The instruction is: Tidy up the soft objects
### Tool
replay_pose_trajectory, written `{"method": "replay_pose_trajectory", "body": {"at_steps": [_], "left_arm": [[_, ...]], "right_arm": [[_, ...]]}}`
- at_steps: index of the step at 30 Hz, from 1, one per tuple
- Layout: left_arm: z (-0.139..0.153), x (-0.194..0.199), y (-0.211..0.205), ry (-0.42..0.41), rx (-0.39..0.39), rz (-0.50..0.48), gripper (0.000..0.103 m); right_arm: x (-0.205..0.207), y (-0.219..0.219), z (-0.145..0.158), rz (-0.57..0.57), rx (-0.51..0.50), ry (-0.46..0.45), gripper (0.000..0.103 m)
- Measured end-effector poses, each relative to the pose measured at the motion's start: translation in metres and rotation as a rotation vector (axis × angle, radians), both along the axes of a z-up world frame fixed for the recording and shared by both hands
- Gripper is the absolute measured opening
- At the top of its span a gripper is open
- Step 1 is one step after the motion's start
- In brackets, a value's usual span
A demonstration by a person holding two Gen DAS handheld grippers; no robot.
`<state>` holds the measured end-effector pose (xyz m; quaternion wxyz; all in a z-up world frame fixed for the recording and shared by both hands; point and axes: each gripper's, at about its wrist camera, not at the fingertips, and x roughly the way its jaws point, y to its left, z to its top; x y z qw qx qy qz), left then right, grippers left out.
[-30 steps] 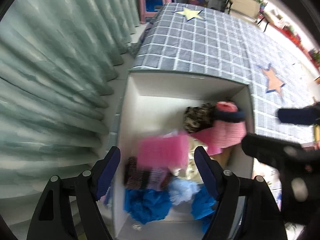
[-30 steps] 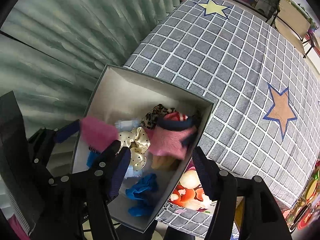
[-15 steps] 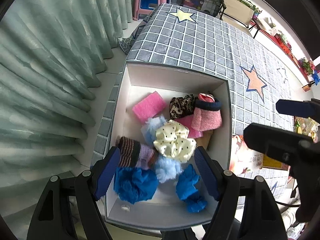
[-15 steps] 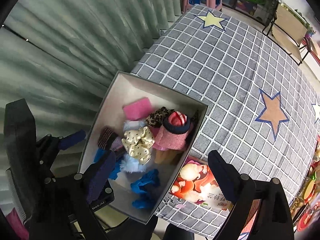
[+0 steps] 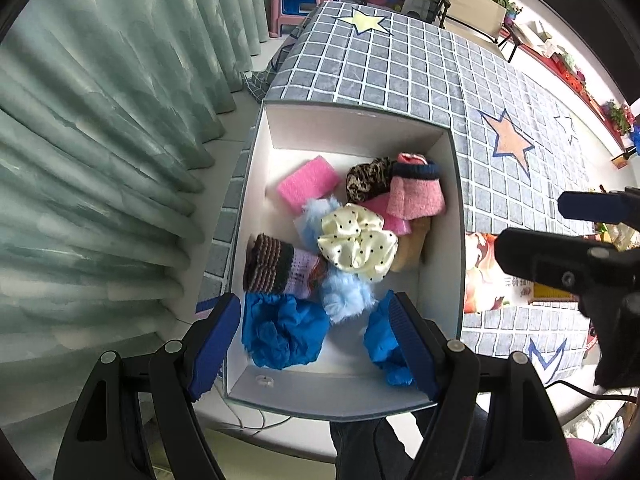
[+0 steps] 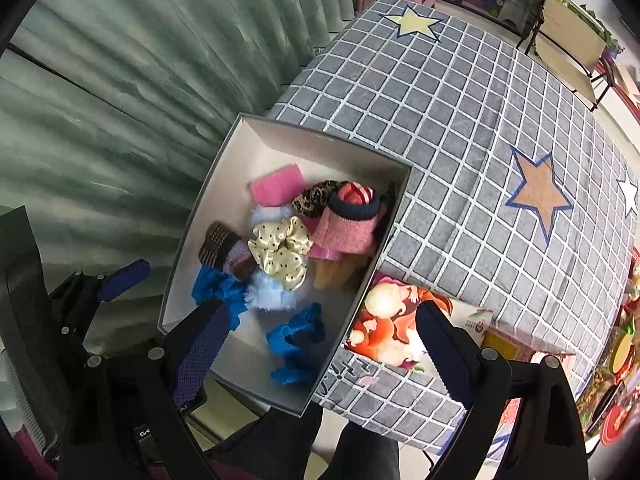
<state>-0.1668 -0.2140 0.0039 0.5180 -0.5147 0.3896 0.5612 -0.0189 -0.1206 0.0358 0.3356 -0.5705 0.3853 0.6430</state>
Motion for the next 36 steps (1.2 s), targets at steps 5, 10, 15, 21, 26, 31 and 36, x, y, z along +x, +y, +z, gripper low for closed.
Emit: {"method": "replay_pose_trajectory", "body": {"at_steps": [5, 10, 15, 21, 26, 31, 36], "left_arm": [[-0.002, 0.002, -0.002, -0.002, -0.011, -0.012, 0.080], [-0.003, 0.002, -0.002, -0.002, -0.018, -0.022, 0.080], [-0.005, 0.001, -0.002, -0.006, -0.020, -0.024, 0.080], [-0.007, 0.001, -0.002, -0.009, -0.028, -0.026, 0.080], [-0.010, -0.002, -0.001, -0.020, -0.035, -0.017, 0.080], [-0.013, -0.003, -0.002, -0.022, -0.042, -0.012, 0.080], [-0.013, -0.003, -0.002, -0.021, -0.043, -0.009, 0.080]], "right_arm": [[0.000, -0.003, -0.001, 0.002, 0.005, -0.021, 0.095], [-0.001, -0.003, -0.002, -0.003, 0.003, -0.025, 0.095], [-0.003, -0.003, -0.005, -0.003, -0.002, -0.027, 0.095], [-0.006, -0.002, -0.009, -0.006, -0.011, -0.030, 0.095], [-0.007, -0.002, -0.011, -0.005, -0.015, -0.032, 0.095], [-0.007, -0.001, -0.013, -0.002, -0.021, -0.034, 0.095], [-0.009, -0.001, -0.014, 0.002, -0.021, -0.038, 0.095]]}}
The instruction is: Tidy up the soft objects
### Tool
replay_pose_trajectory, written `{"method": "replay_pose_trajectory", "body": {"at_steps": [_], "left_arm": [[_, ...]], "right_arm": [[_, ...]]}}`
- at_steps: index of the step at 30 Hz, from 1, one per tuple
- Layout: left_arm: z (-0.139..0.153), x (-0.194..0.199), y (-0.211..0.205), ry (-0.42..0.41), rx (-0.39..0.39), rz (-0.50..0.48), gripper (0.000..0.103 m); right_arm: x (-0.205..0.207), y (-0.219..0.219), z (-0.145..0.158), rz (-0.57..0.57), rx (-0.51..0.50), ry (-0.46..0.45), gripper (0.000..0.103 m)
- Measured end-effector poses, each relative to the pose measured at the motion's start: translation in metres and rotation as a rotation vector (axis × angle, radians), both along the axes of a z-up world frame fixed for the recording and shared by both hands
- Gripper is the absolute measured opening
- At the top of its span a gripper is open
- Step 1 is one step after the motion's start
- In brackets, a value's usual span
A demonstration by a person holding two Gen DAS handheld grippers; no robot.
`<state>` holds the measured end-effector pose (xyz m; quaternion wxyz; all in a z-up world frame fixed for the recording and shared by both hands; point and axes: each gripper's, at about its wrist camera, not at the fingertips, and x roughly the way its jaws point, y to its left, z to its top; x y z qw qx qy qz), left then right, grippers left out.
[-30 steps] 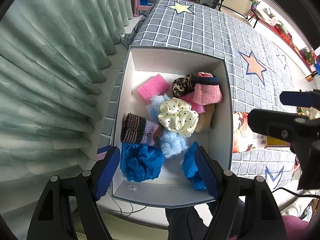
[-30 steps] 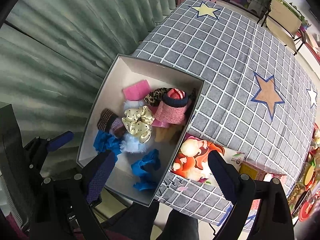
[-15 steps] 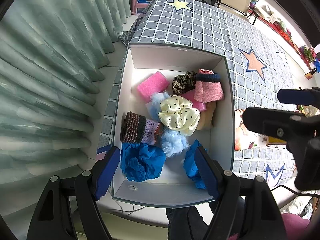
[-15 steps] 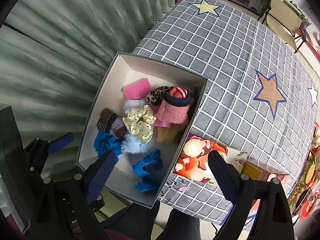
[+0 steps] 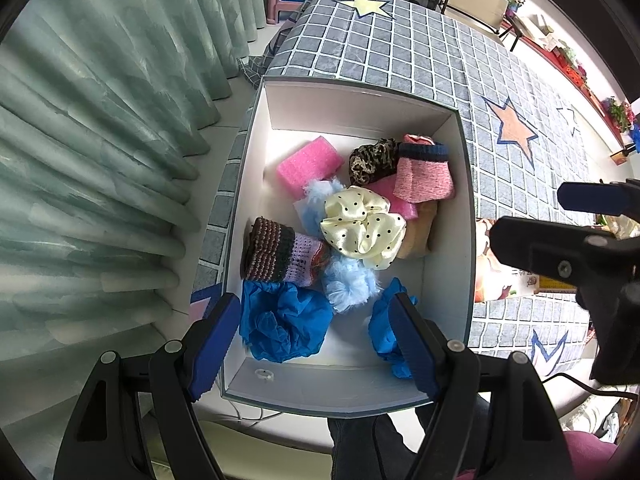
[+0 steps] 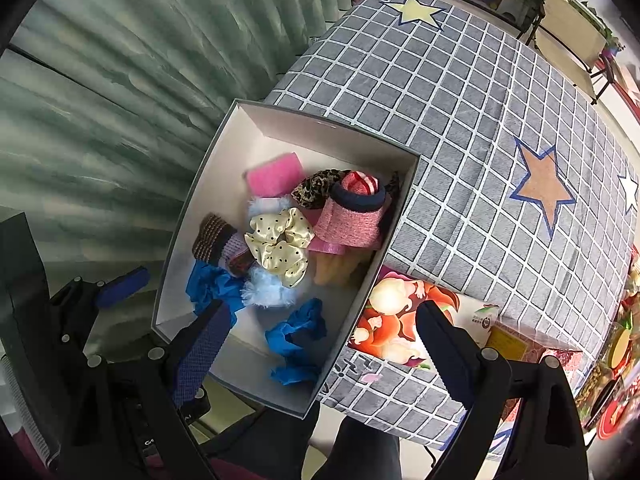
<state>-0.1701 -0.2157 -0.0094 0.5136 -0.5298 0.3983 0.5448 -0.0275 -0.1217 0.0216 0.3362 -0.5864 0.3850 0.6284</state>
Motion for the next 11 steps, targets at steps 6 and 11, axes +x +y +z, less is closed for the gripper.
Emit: {"method": "replay_pose_trajectory", "body": {"at_steps": [6, 11], "left_arm": [[-0.0002, -0.0010, -0.0002, 0.008, 0.002, 0.010, 0.080], [0.0071, -0.0048, 0.0002, -0.047, 0.062, 0.019, 0.080]], "right_arm": [[-0.0018, -0.0008, -0.0012, 0.003, 0.000, -0.003, 0.095], [-0.0012, -0.0020, -0.0028, 0.005, 0.000, -0.004, 0.095]]}}
